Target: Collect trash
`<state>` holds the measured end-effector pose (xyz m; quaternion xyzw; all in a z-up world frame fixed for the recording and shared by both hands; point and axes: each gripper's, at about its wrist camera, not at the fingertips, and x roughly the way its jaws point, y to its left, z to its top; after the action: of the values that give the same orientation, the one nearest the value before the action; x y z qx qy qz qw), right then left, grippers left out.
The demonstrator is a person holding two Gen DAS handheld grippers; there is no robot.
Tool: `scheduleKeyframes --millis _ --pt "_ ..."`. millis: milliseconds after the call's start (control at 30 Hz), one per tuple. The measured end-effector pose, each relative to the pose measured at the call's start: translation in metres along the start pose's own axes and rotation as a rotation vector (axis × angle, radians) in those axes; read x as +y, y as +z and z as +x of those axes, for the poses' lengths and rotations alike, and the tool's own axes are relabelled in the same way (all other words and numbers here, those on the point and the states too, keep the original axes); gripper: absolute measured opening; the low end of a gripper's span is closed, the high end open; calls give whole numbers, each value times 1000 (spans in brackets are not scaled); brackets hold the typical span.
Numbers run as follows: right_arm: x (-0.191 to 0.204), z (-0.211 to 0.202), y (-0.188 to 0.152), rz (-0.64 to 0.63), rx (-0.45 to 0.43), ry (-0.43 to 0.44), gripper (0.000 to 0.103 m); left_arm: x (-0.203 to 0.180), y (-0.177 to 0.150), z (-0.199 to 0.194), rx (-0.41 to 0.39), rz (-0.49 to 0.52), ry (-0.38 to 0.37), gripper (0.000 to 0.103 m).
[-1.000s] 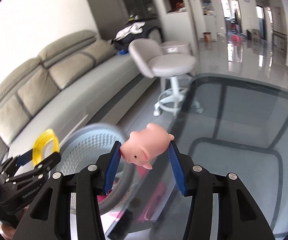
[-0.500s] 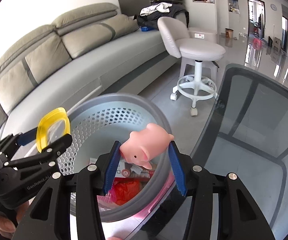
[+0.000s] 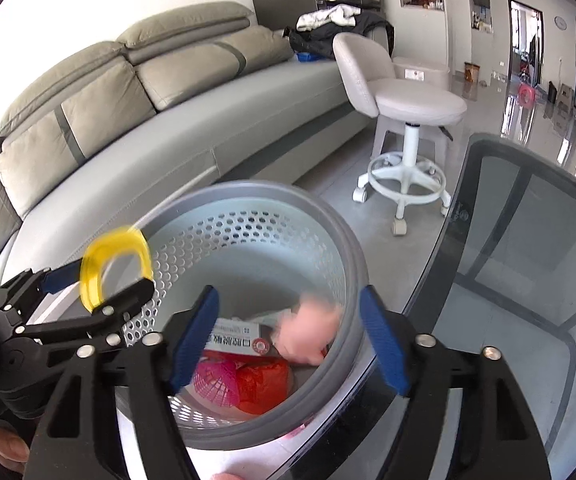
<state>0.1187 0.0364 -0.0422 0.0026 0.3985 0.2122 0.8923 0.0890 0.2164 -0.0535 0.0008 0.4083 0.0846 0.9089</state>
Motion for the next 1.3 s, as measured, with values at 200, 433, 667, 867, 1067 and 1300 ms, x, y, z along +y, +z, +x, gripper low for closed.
scheduleKeyframes --millis 200,433,667,867,1067,1300 --pt "-3 -8 -1 5 -21 1 70 0 -2 -4 1 2 10 82" --pt "-4 -10 -5 14 -19 4 70 0 -1 -8 1 -8 8 83" --pt "-2 -15 -8 0 -25 -1 70 -2 1 -15 -8 -11 10 84" --pt "-4 -17 -8 10 -24 -1 70 -1 1 -20 -12 -13 17 87" --pt "-4 -21 -10 8 -33 -4 70 -1 1 -25 -17 -12 30 89" --pt "-2 -24 -9 -3 -41 -9 70 -2 1 -31 -32 -10 41 96"
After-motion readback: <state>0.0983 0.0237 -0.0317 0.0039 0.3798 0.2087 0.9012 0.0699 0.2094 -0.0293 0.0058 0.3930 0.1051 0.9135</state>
